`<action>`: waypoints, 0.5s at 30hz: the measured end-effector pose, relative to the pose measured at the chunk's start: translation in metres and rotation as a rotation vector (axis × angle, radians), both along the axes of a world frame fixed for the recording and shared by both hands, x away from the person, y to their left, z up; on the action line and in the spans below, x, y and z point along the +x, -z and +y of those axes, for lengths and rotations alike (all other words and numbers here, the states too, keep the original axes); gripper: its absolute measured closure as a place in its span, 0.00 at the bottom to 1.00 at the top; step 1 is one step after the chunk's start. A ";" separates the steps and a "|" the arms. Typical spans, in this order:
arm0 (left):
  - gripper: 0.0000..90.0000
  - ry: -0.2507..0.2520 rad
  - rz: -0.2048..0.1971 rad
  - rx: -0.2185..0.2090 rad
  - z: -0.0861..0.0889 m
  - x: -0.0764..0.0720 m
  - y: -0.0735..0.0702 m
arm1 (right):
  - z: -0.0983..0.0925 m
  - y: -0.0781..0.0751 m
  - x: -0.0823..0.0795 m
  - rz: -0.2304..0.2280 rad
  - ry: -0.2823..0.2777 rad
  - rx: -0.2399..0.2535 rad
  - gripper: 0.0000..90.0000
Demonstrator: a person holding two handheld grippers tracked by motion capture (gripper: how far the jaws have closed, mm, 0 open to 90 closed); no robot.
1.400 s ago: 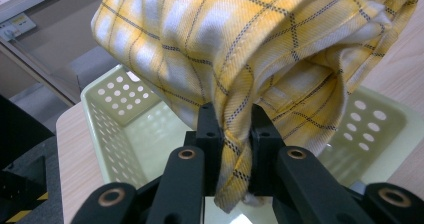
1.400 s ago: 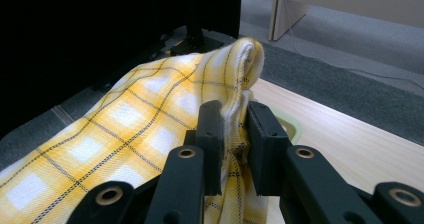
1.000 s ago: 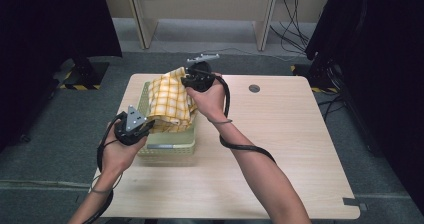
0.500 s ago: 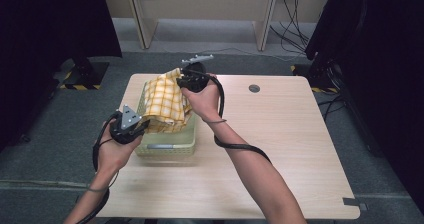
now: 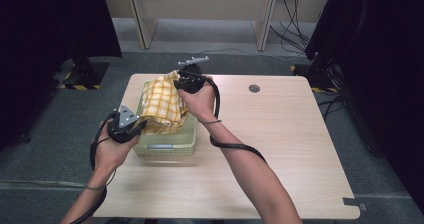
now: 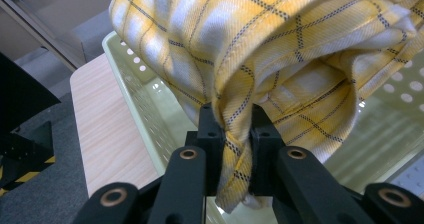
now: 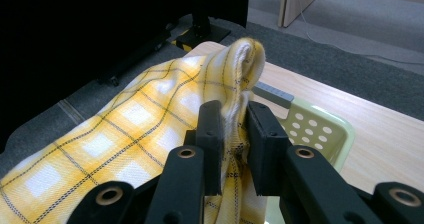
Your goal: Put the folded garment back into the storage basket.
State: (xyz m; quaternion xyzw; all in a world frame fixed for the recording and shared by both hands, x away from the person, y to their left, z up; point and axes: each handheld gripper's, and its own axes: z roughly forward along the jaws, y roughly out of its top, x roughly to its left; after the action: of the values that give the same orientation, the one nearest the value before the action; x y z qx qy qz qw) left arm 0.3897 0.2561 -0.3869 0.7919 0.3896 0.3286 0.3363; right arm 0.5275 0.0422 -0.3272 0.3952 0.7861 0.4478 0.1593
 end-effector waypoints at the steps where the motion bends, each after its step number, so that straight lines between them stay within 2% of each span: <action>1: 0.88 -0.001 -0.001 0.003 0.000 0.000 0.001 | 0.000 0.001 0.000 0.002 0.001 -0.001 0.87; 7: 0.89 0.000 0.019 0.002 0.002 0.003 0.005 | 0.003 0.004 0.001 0.010 0.002 -0.008 0.87; 15: 0.89 0.010 0.067 0.006 0.003 0.007 0.009 | 0.007 0.011 0.002 0.026 0.002 -0.021 0.87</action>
State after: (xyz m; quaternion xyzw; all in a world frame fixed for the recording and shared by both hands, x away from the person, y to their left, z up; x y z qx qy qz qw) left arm 0.3970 0.2588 -0.3961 0.8055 0.3957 0.3012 0.3222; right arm 0.5298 0.0492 -0.3379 0.4002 0.7923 0.4343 0.1534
